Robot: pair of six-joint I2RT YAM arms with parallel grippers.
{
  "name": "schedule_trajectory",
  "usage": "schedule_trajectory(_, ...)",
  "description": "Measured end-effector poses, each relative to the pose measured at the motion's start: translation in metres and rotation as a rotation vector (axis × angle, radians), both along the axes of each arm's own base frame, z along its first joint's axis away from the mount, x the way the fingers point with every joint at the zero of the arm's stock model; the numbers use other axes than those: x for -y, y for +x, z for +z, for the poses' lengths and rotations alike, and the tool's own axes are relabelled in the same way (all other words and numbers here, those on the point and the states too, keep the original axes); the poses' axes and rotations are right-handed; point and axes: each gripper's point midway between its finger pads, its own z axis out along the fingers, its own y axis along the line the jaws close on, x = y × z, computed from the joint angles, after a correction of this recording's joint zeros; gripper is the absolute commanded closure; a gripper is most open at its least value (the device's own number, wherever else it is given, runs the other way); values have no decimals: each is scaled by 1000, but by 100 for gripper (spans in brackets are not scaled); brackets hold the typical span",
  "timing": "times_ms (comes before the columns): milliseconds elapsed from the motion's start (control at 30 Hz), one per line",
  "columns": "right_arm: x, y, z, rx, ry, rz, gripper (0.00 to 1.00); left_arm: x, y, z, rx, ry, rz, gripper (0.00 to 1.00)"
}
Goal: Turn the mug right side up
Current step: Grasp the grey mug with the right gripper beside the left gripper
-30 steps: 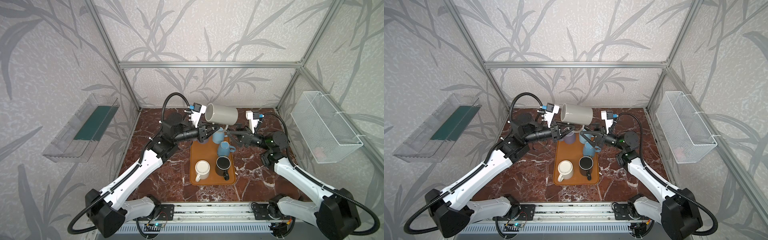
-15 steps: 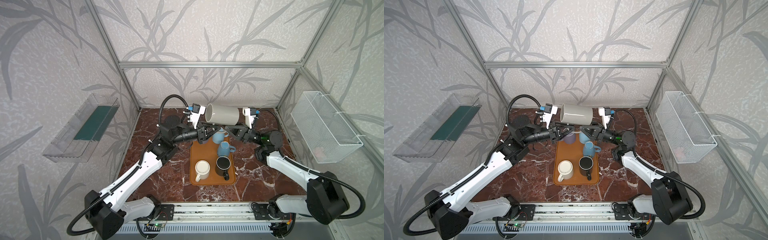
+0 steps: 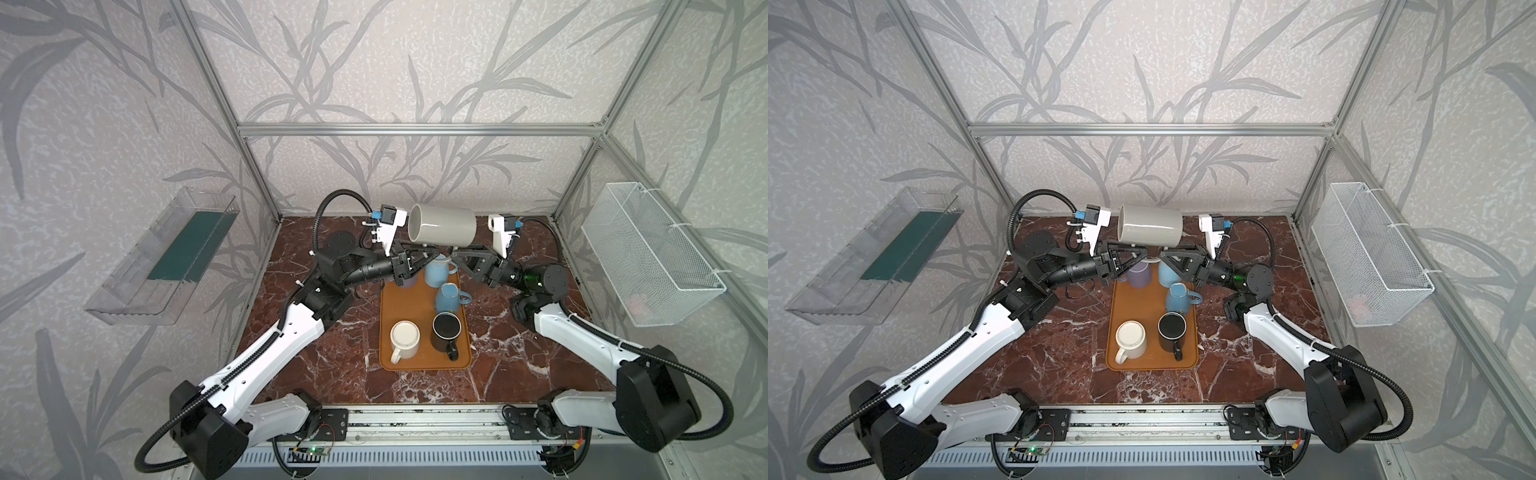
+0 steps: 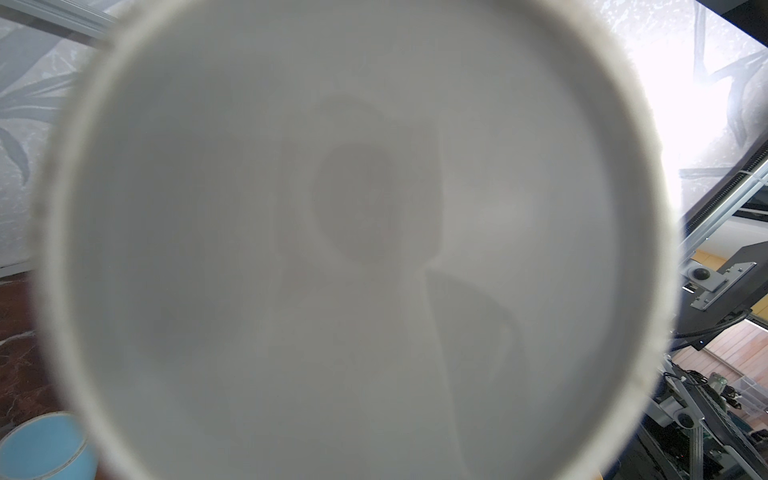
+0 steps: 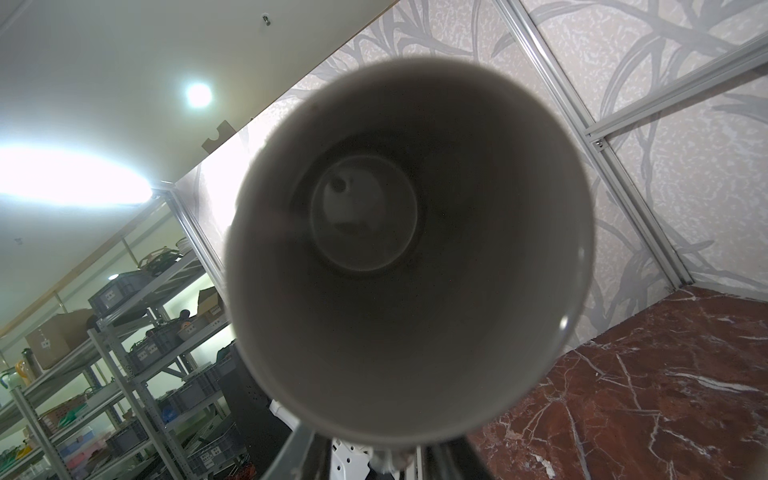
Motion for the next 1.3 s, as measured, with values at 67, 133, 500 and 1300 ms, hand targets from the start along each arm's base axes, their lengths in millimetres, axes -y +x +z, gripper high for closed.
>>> schedule_trajectory(67, -1, -1, 0, 1, 1, 3, 68, 0, 0, 0, 0, -1, -3, 100)
schedule_trajectory(133, -1, -1, 0, 0, 1, 5, 69, 0, -1, 1, -1, -5, -7, 100)
schedule_trajectory(500, -9, -6, 3, 3, 7, 34, 80, -1, -3, 8, 7, -30, -21, 100)
schedule_trajectory(1300, -13, -4, 7, -31, 21, 53, 100, -2, -4, 10, 6, -55, -46, 95)
